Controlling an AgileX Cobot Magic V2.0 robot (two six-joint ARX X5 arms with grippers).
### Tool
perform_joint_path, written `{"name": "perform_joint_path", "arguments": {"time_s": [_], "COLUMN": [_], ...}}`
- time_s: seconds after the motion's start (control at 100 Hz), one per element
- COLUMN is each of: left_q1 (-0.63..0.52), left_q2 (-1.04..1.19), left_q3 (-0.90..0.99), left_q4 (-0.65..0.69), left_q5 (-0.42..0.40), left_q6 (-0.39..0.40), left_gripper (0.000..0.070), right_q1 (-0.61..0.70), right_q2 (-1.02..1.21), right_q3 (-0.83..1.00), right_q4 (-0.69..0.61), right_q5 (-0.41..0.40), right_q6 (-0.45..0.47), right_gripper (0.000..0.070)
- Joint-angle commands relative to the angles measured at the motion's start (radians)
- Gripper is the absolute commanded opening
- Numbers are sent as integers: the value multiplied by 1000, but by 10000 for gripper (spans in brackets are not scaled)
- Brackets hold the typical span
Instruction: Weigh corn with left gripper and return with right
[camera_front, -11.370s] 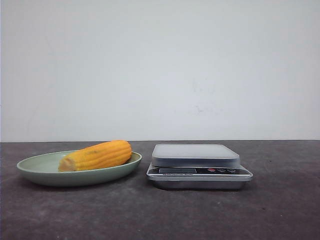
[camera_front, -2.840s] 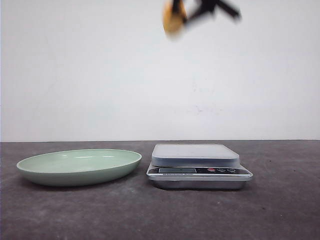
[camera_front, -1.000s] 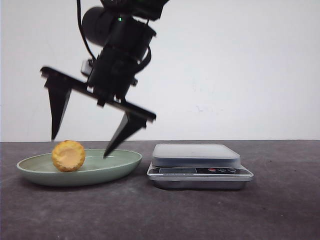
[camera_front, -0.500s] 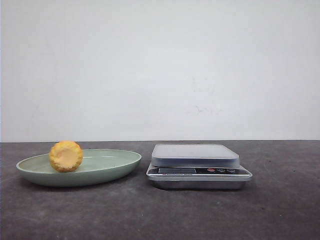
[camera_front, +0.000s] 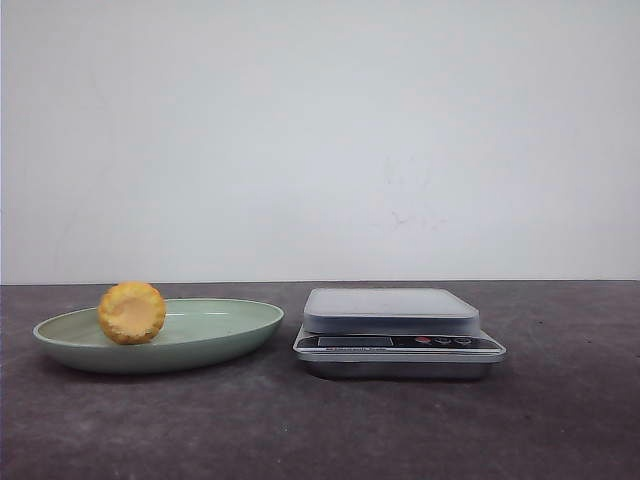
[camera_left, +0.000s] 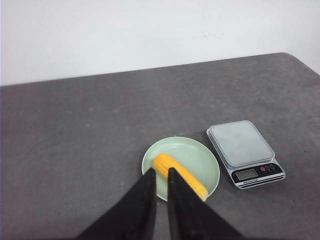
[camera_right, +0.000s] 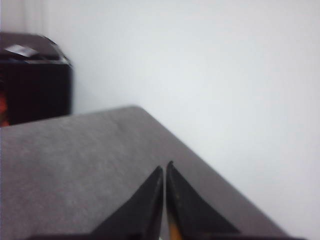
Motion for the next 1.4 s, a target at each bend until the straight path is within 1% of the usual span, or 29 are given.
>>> {"name": "perform_joint_path", "arguments": {"time_s": [0.0, 0.08, 0.17, 0.22, 0.28, 0.89, 0.94, 0.99, 1.09, 1.15, 1.2, 1.25, 1.29, 1.39], "left_q1": [-8, -8, -8, -8, -8, -8, -8, -8, -8, -8, -8, -8, -8, -8], "left_q2": [7, 7, 7, 7, 7, 7, 7, 7, 7, 6, 5, 5, 6, 6], "left_q3": [15, 15, 16, 16, 16, 16, 16, 16, 16, 19, 22, 23, 23, 23], "left_q4": [-55, -55, -55, -55, -55, -55, -55, -55, -55, -55, -55, -55, -55, -55], "left_q5": [-8, -8, -8, -8, -8, -8, -8, -8, -8, -8, -8, -8, -8, -8], "left_q6": [-27, -55, -68, -68, -68, -68, -68, -68, -68, -68, -68, -68, -68, -68], "left_gripper": [0, 0, 0, 0, 0, 0, 0, 0, 0, 0, 0, 0, 0, 0], "right_q1": [13, 7, -11, -16, -16, -19, -55, -109, -248, -344, -430, -513, -575, -708], "right_q2": [-53, -117, -154, -160, -161, -159, -169, -183, -207, -239, -275, -323, -369, -492], "right_q3": [-126, -257, -322, -323, -323, -323, -323, -323, -333, -380, -453, -557, -658, -946], "right_q4": [131, 234, 228, 186, 164, 158, 115, 58, -63, -76, -41, 50, 161, 505], "right_q5": [-23, -18, 12, 27, 26, 27, 56, 45, -40, -92, -130, -159, -179, -253], "right_q6": [-64, -64, -57, -57, -57, -57, -58, -57, -57, -62, -66, -66, -66, -63], "right_gripper": [1, 1, 1, 1, 1, 1, 1, 1, 1, 1, 1, 1, 1, 1]}}
